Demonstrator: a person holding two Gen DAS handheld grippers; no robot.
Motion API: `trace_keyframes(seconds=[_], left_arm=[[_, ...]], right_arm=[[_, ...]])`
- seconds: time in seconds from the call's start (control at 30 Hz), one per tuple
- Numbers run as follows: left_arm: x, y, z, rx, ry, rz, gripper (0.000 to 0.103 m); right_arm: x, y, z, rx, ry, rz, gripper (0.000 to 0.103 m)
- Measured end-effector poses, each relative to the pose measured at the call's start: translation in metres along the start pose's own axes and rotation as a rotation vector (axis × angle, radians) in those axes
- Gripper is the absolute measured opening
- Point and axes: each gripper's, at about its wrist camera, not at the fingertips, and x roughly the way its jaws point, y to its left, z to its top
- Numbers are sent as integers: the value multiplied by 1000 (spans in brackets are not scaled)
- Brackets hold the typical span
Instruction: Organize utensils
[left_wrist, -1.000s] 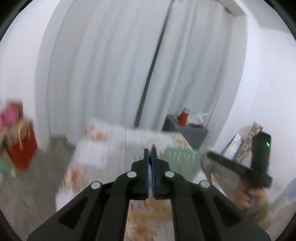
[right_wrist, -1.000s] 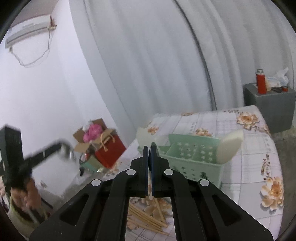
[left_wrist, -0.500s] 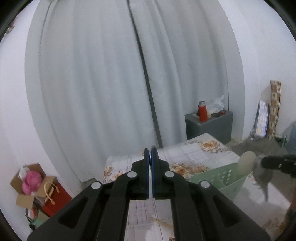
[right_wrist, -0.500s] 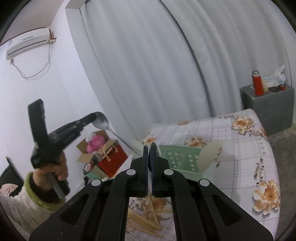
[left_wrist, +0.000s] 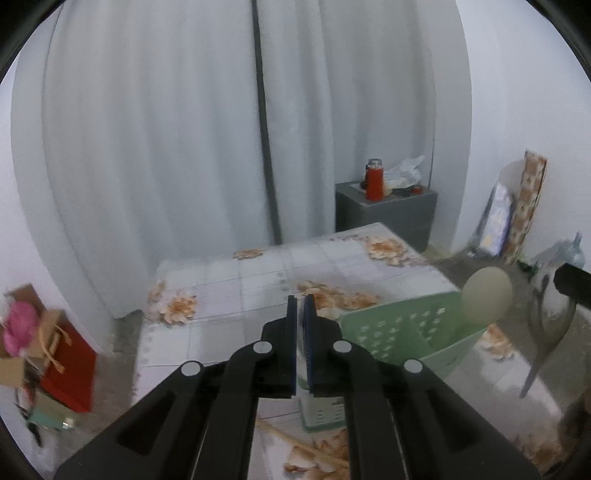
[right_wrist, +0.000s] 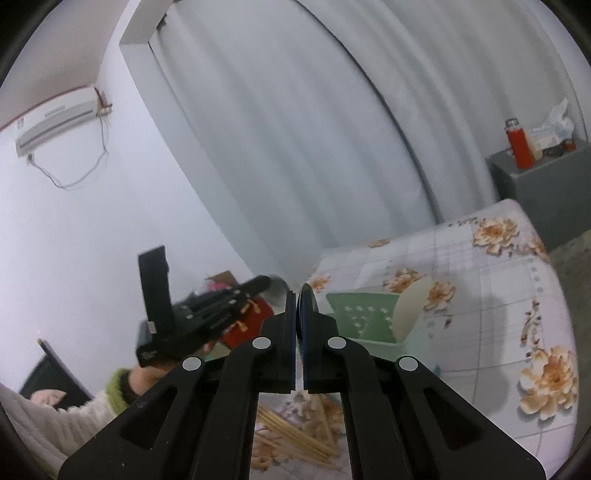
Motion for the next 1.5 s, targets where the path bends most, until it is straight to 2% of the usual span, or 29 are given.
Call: trace_keyframes(seconds=[0.07,0.13,0.17,0.37,0.53,0.67,0.8,1.0,1.13,1.3,1.43,1.5], left_arm=[[-2,-2,-1,11,-9,2,7],[-5,-2,-2,14,-20,13,16],[-6,-2,-2,9,-23,14,18],[-30,17,-11,-92,-41,9,29],[-60,35,-35,-159,-46,30,39],[-81,51,-61,-222,-31,72,42],[-96,65,-85,-282,-14,116,43],[-109,74,-113,-339,13,154,45],[-112,73,-122,-351,22,159,47],[-111,70,-131,-367,38,142,50],[-109,65,-137,-367,55,121,54],[-110,60,-140,-361,61,109,55]], right_arm=[[-1,-1,3,15,-3,27,1],[-2,-1,6,25,-8,60,1],[-2,-1,8,27,-11,74,1],[6,-1,36,27,-60,167,1],[18,-6,65,34,-121,245,1],[35,-18,82,59,-158,302,1],[64,-34,88,86,-163,317,1],[93,-58,67,122,-119,276,1],[95,-68,47,127,-72,222,1],[81,-66,27,61,-33,102,2],[58,-61,17,6,-27,-11,7],[48,-58,15,-19,-40,-57,16]])
